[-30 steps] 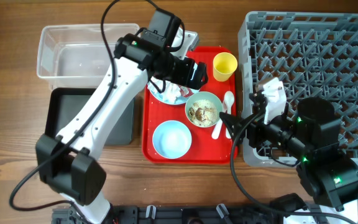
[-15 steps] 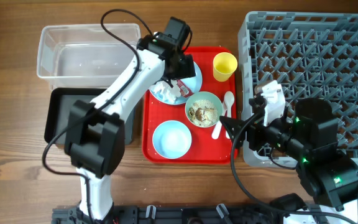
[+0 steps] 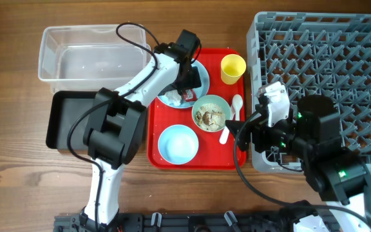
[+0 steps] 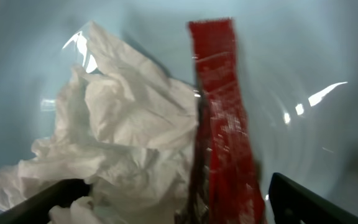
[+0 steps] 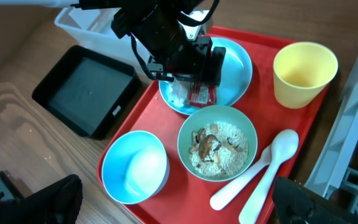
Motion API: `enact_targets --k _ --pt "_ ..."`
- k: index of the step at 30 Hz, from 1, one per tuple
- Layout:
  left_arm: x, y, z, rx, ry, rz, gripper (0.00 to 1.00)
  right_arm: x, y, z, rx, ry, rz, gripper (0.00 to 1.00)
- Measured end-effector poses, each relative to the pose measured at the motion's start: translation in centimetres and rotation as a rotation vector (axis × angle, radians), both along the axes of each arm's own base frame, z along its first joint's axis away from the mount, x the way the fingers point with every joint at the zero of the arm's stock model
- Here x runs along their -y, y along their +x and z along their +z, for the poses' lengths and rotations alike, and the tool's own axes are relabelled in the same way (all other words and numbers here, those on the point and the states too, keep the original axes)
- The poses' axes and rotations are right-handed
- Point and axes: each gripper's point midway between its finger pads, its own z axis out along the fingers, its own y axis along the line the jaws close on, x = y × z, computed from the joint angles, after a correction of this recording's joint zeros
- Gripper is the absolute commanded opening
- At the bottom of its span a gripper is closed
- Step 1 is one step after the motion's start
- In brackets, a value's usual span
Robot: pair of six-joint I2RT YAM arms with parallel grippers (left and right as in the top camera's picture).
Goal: Sort waste into correct bins and load items into the dishwasher rack
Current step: 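Carry tissue and wrapper with left gripper and drop into clear bin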
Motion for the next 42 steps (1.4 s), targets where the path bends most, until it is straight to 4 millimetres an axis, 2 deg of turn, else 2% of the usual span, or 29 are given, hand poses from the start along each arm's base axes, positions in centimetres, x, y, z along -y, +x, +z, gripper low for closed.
enact_targets --k 5,6,13,18,20,24,27,29,31,34,36,39,42 --pt "-0.4 0.2 -0.2 0.005 0.022 0.008 0.09 -0.1 0.3 -0.6 -0.023 -0.007 0.000 1.00" --pt "-0.4 0.2 -0.2 0.005 0.022 0.012 0.04 -0.1 0.3 -0.6 -0.024 -0.007 0.000 1.00" --pt "-0.2 0.1 -0.1 0.000 0.014 0.008 0.04 -0.1 0.3 -0.7 -0.025 -0.007 0.000 1.00" --pt "0.1 -0.5 0.9 -0.041 -0.001 0.000 0.04 -0.1 0.3 -0.7 -0.025 -0.007 0.000 1.00" --pt "0.2 -0.4 2.1 -0.036 -0.010 -0.003 0.04 -0.1 0.3 -0.6 -0.024 -0.007 0.000 1.00" --pt "-0.1 0.5 6.4 0.032 -0.055 0.005 0.04 -0.1 0.3 -0.6 -0.024 -0.007 0.000 1.00" --pt "-1.8 1.5 11.6 0.132 -0.098 0.021 0.04 -0.1 0.3 -0.6 -0.024 -0.007 0.000 1.00" --pt "-3.1 2.0 14.3 0.189 -0.115 0.033 0.04 -0.1 0.3 -0.6 -0.024 -0.007 0.000 1.00" --pt "-5.0 2.5 17.4 0.257 -0.128 0.046 0.04 -0.1 0.3 -0.6 -0.023 -0.007 0.000 1.00" --pt "-8.2 3.3 20.4 0.338 -0.121 0.066 0.04 -0.1 0.4 -0.5 -0.018 -0.005 0.000 1.00" --pt "-10.3 3.9 20.8 0.358 -0.087 0.074 0.04 -0.1 0.4 -0.5 -0.017 -0.005 0.000 1.00" --pt "-13.0 4.6 20.2 0.354 -0.036 0.079 0.14 -0.1 0.4 -0.5 -0.016 -0.005 0.000 1.00" --pt "-15.7 5.4 18.7 0.329 0.007 0.097 0.38 -0.1 0.4 -0.5 -0.016 -0.005 0.000 1.00"
